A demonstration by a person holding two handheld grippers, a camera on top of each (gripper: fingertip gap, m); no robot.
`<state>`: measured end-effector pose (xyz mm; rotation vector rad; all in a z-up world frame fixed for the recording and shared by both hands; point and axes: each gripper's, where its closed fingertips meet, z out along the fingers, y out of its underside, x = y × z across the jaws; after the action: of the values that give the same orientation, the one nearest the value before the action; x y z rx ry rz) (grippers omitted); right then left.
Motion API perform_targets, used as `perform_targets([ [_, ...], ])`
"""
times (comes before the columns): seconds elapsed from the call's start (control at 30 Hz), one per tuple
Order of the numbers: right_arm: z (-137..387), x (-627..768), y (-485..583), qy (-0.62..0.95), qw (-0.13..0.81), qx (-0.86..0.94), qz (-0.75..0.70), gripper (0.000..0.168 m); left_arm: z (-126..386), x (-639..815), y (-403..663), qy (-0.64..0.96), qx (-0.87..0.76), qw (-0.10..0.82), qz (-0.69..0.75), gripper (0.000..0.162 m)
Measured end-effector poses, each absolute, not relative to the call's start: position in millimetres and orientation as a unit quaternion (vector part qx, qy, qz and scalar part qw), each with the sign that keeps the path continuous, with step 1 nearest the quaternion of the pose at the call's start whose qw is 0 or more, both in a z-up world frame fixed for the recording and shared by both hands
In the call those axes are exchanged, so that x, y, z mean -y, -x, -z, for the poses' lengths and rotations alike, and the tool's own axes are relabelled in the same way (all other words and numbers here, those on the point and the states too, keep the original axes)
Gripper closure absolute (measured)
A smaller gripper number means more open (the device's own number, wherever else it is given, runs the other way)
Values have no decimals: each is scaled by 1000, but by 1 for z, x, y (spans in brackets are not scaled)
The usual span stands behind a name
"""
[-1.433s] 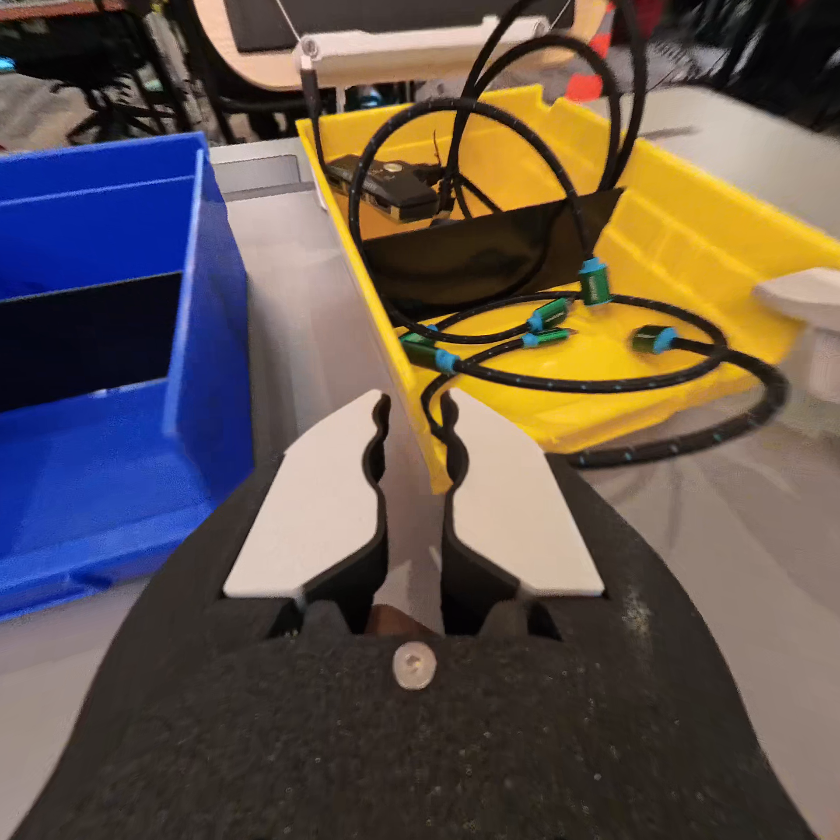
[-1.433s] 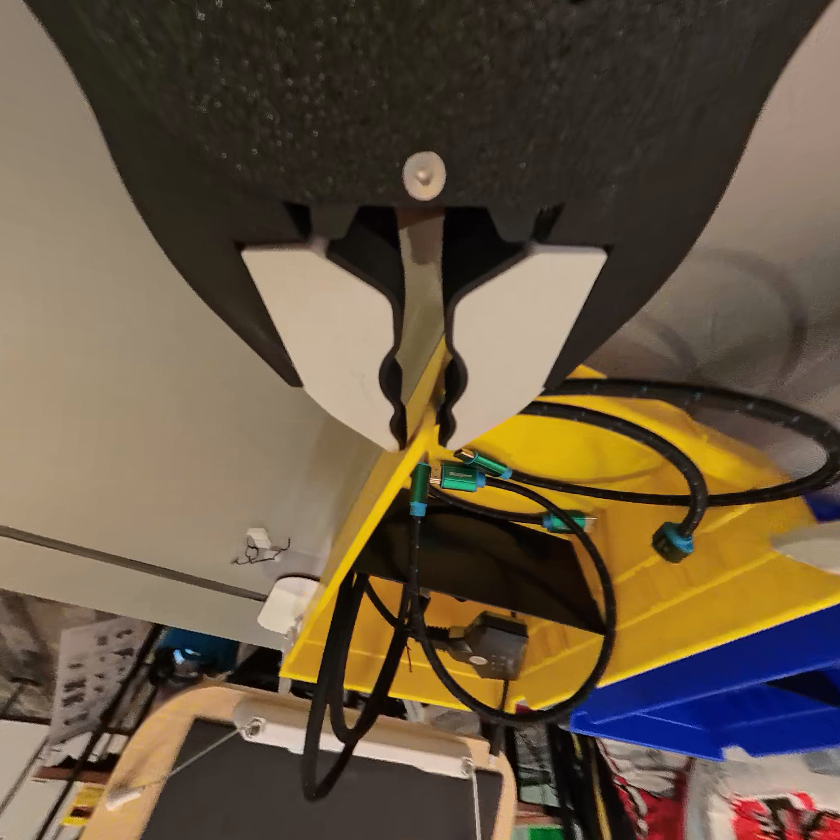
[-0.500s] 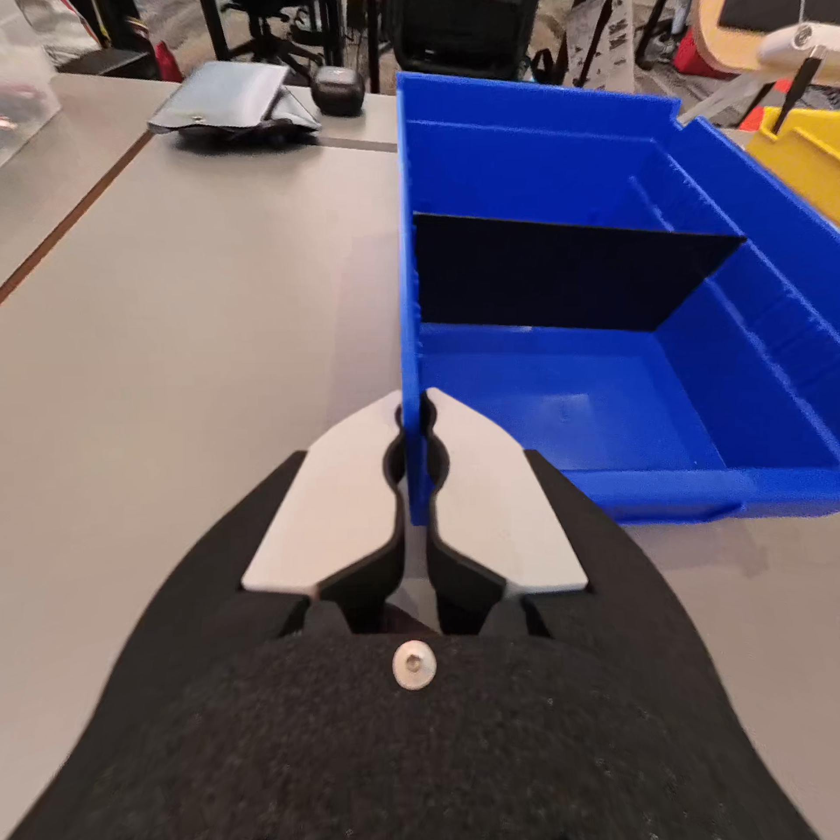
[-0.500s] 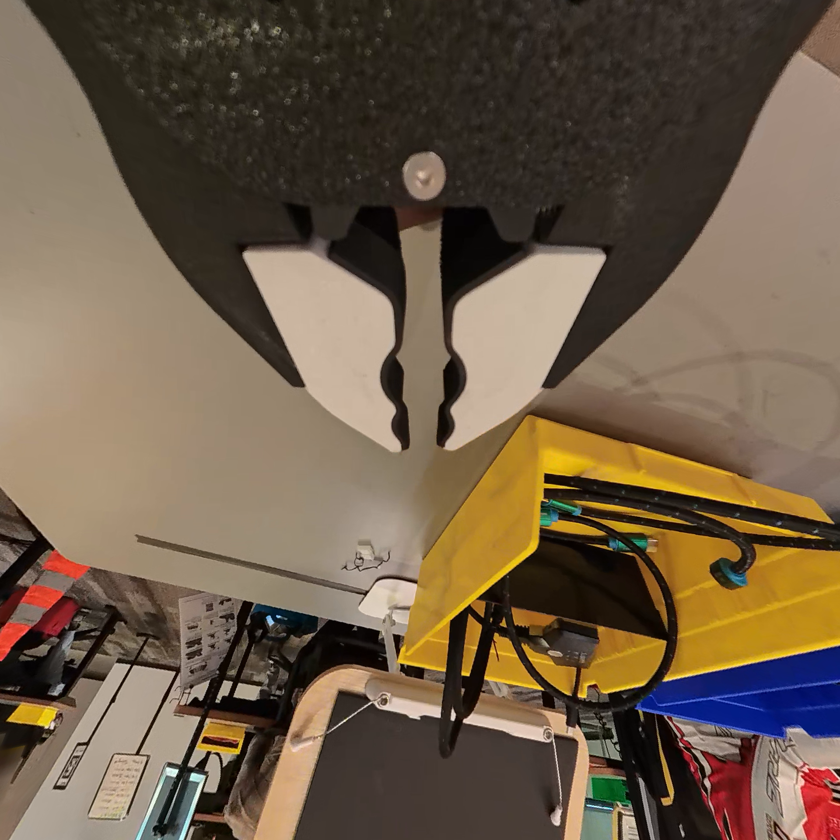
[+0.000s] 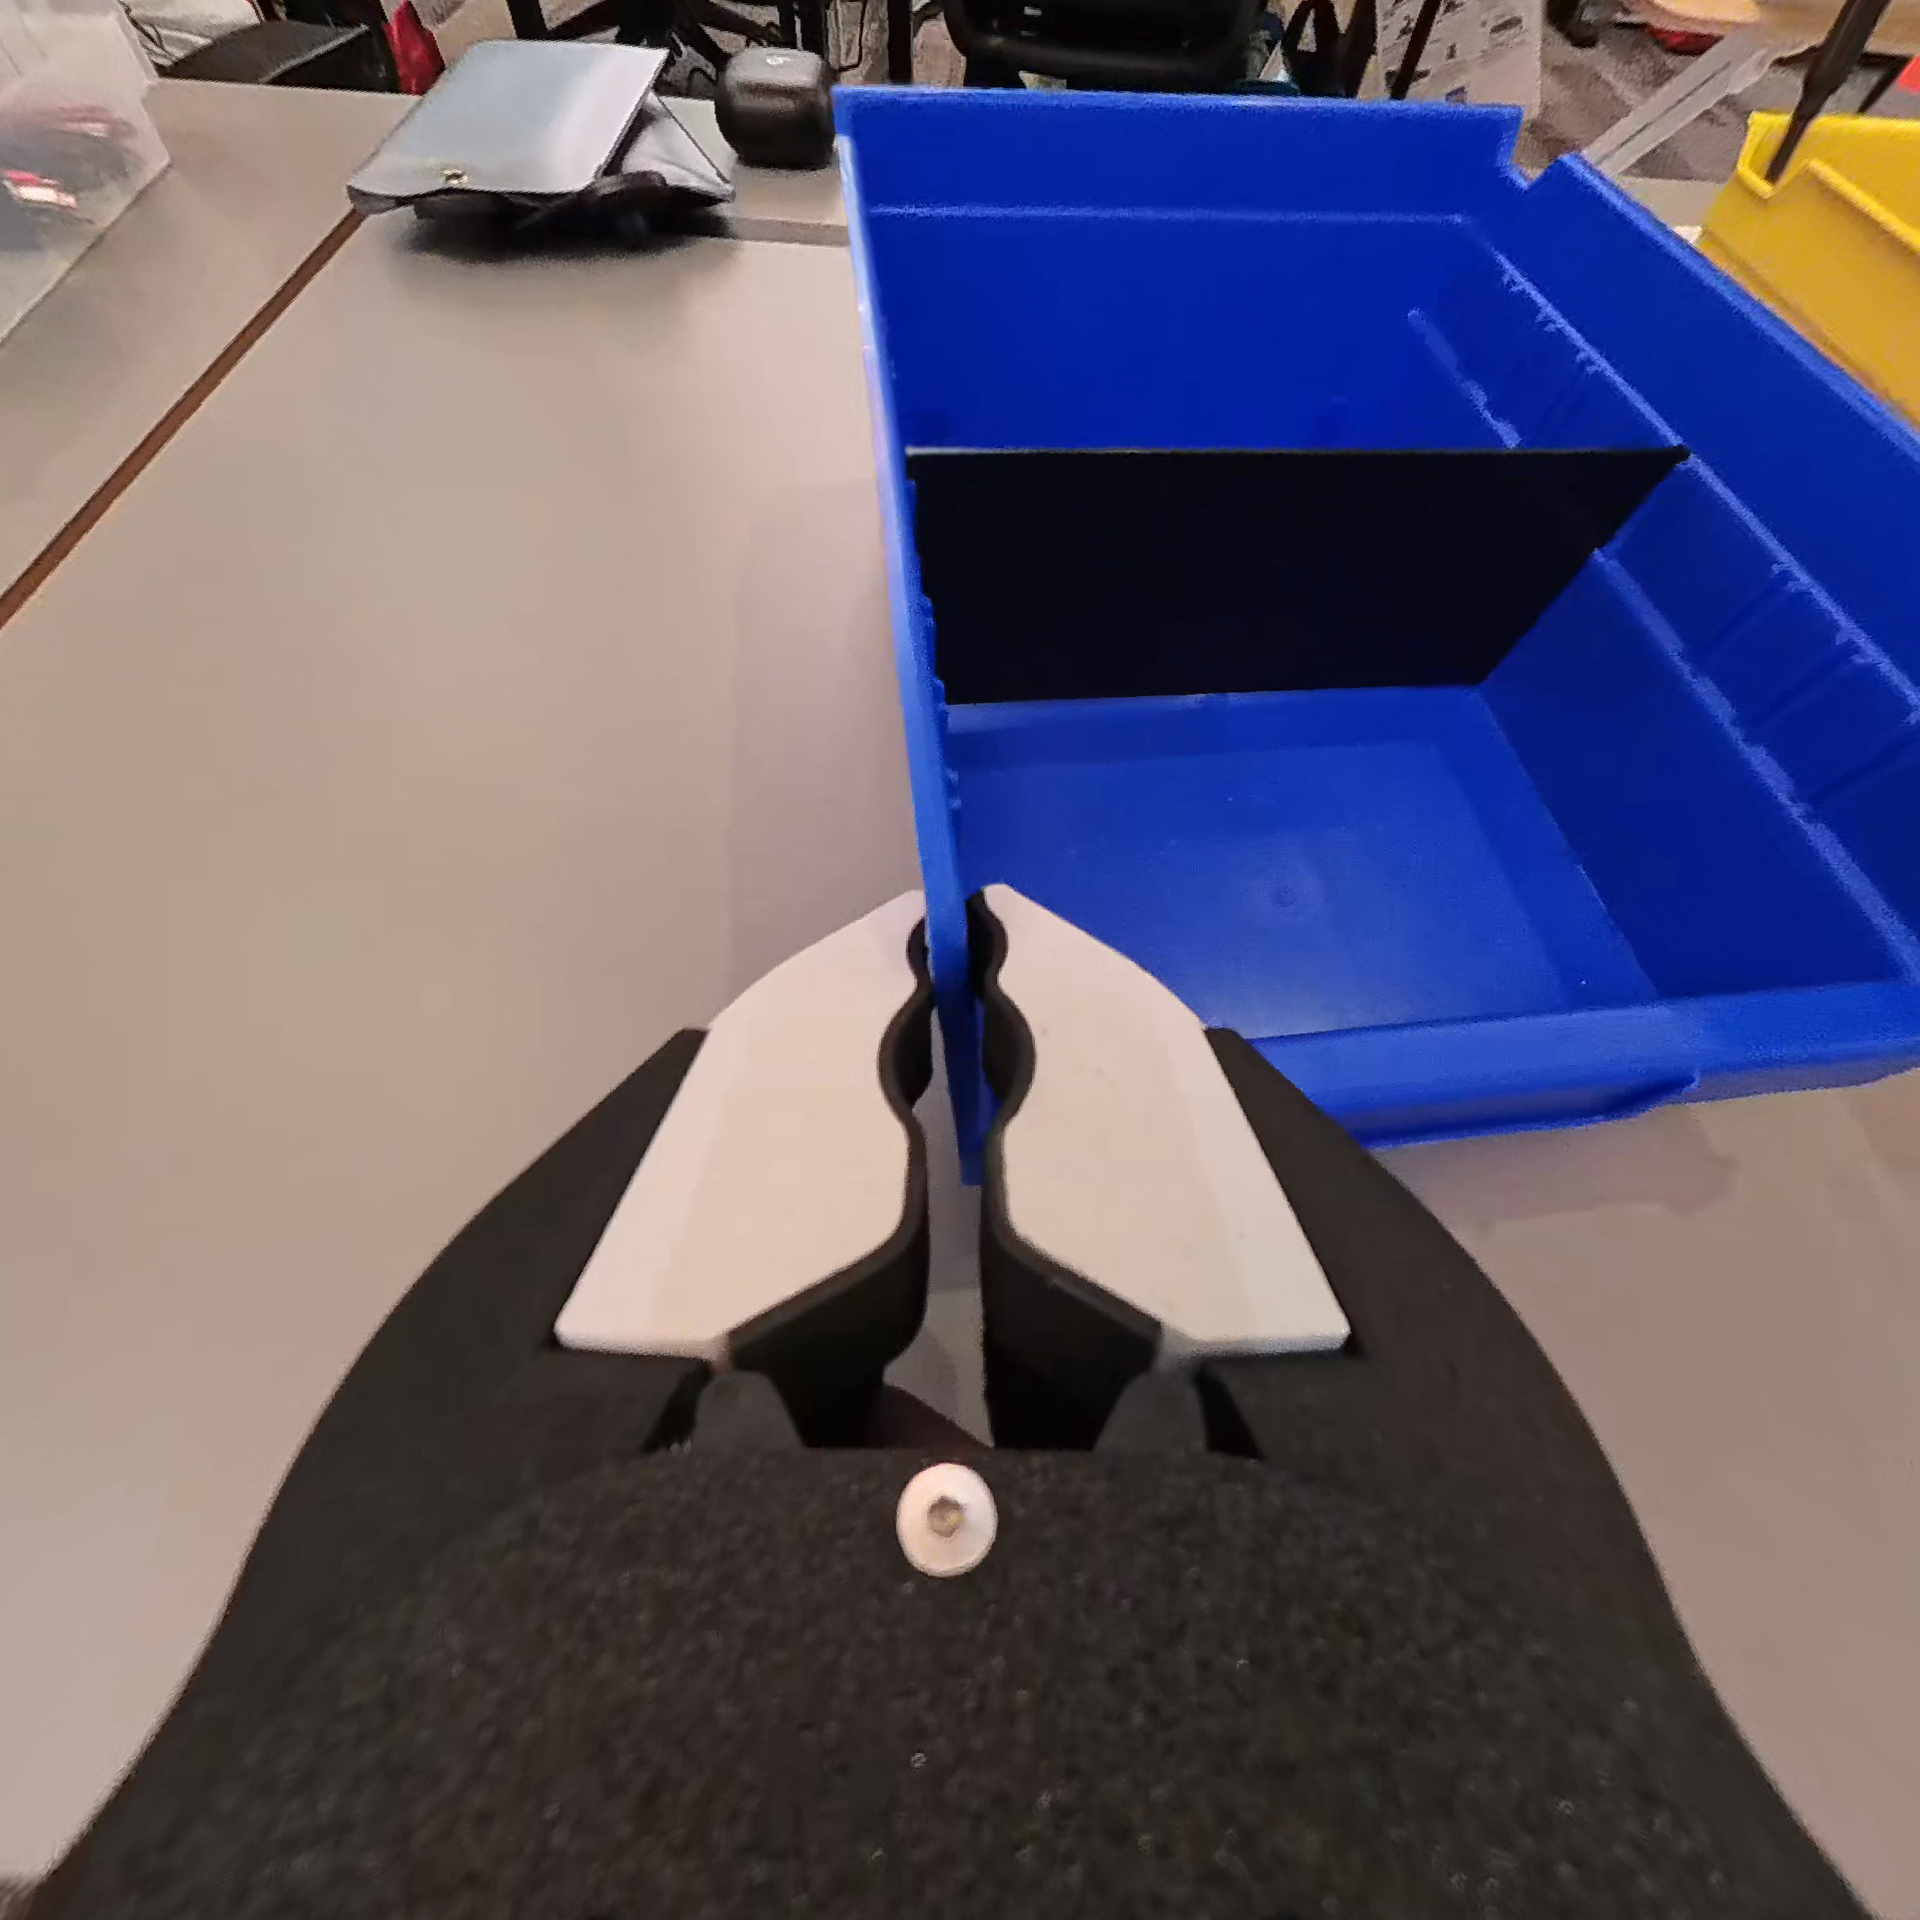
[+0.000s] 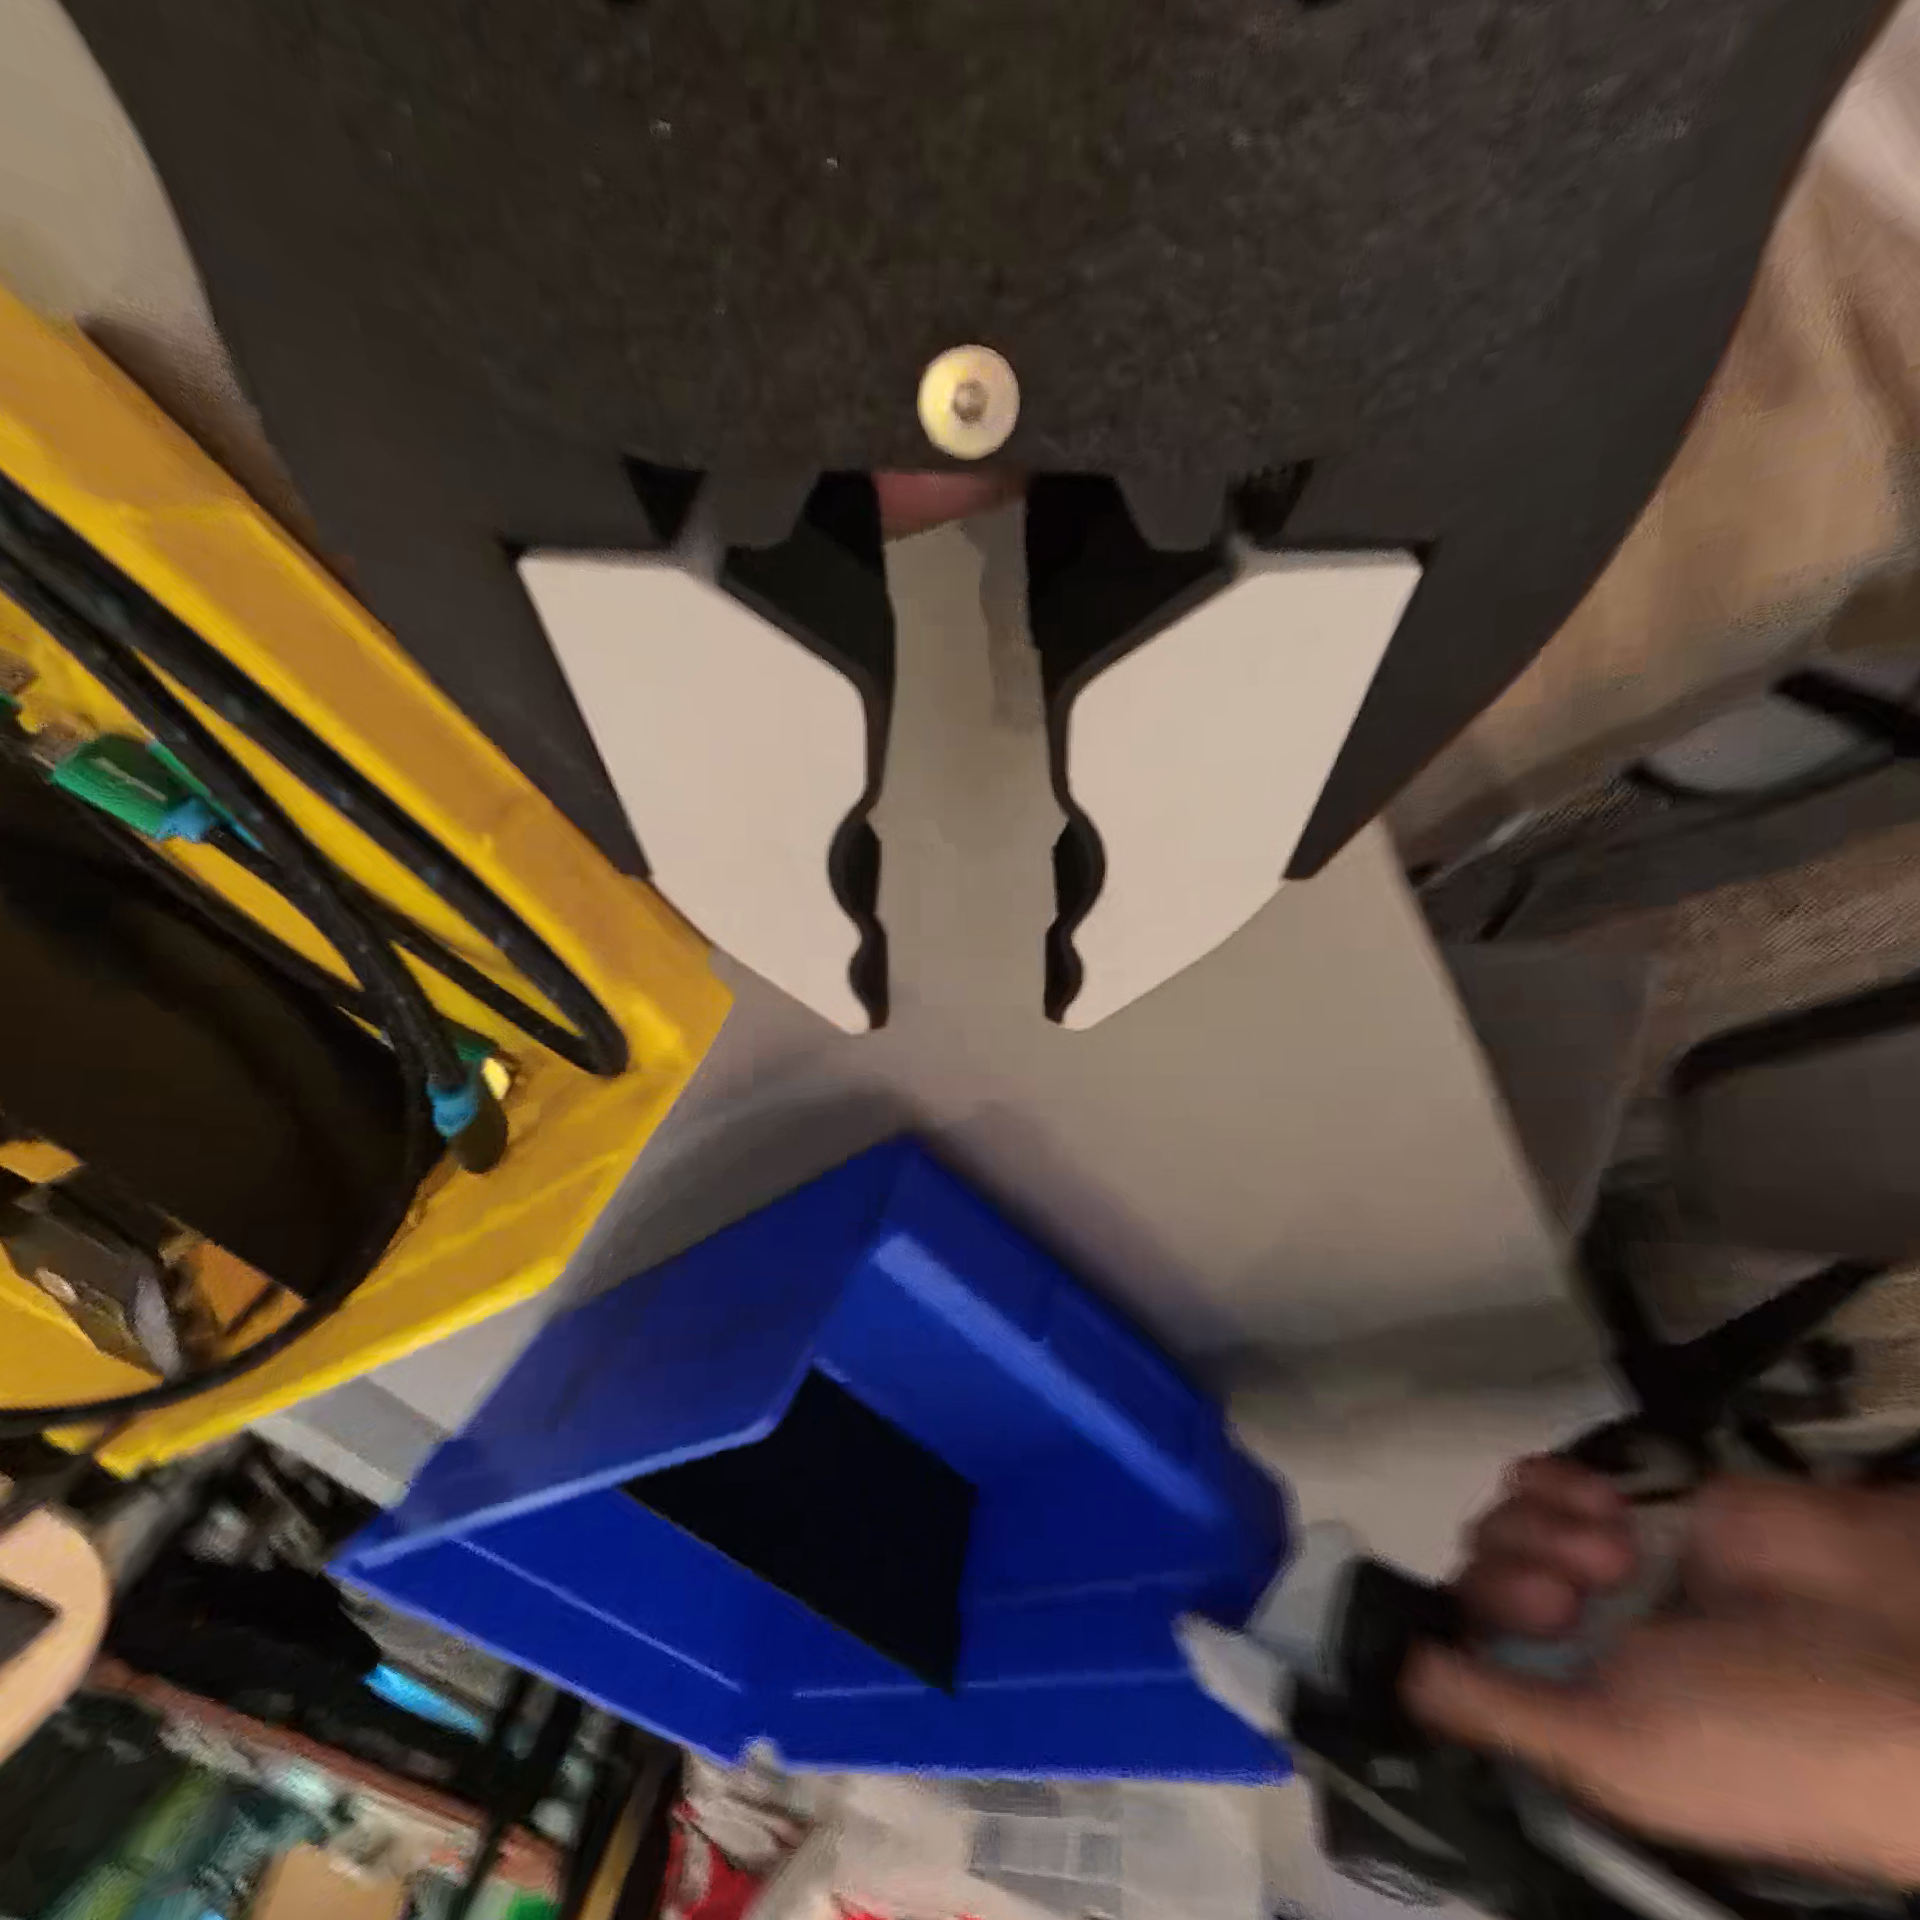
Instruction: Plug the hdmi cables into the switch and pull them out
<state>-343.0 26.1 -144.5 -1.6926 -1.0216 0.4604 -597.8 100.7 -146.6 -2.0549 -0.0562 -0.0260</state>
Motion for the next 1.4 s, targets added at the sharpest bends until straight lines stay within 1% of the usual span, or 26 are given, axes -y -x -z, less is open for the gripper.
perform_targets([
  [0.07, 149, -52, 362, 757, 508, 373, -173, 130, 147, -90, 597, 856, 23, 516, 6, 158],
  [0.13, 155, -64, 385, 788, 480, 336, -190, 118, 147, -77, 596, 858, 23, 513, 4, 158],
  [0.23, 154, -76, 410, 796, 489, 301, -194, 115, 147, -61, 592, 860, 9, 510, 3, 157],
  [0.27, 148, -84, 410, 792, 511, 284, -174, 118, 147, -56, 591, 861, -3, 508, 0, 157],
  [0.3, 139, -91, 407, 784, 542, 257, -161, 130, 147, -50, 591, 863, -4, 506, -3, 157],
  [0.33, 130, -95, 406, 775, 562, 236, -167, 149, 147, -44, 592, 864, 0, 503, -5, 157],
  [0.37, 127, -95, 408, 776, 562, 228, -173, 156, 147, -39, 592, 866, 2, 500, -6, 157],
  [0.43, 128, -95, 411, 782, 555, 241, -149, 159, 146, -30, 595, 864, 7, 503, -25, 157],
  [0.5, 119, -90, 415, 767, 572, 260, -128, 160, 134, -24, 598, 852, 14, 522, -45, 157],
  [0.57, 105, -84, 418, 760, 579, 258, -140, 161, 114, -17, 599, 836, 33, 546, -44, 158],
  [0.67, 82, -84, 410, 772, 567, 235, -167, 163, 78, -8, 585, 820, -20, 567, -68, 157],
  [0.77, 35, -84, 388, 733, 622, 218, -168, 164, 29, -9, 561, 778, -34, 619, -105, 157],
  [0.9, -43, -89, 326, 685, 690, 178, -154, 164, -37, -26, 499, 720, -64, 685, -93, 156],
  [0.97, -73, -93, 281, 669, 714, 159, -132, 165, -65, -41, 455, 693, -90, 711, -77, 156],
  [1.07, -104, -98, 199, 652, 740, 139, -89, 164, -94, -64, 374, 657, -134, 740, -51, 155],
  [1.13, -111, -101, 137, 660, 736, 135, -68, 163, -100, -78, 312, 646, -169, 744, -38, 154],
  [1.2, -106, -105, 68, 678, 726, 105, -44, 164, -93, -91, 242, 646, -209, 734, -23, 153],
  [1.27, -93, -109, -2, 692, 719, 69, -18, 165, -69, -104, 173, 661, -238, 711, 6, 152],
  [1.33, -67, -116, -65, 715, 698, 40, -9, 165, -36, -117, 112, 672, -244, 697, 50, 152],
  [1.4, -31, -122, -116, 737, 676, 11, 9, 166, 1, -127, 67, 692, -245, 677, 53, 153],
])
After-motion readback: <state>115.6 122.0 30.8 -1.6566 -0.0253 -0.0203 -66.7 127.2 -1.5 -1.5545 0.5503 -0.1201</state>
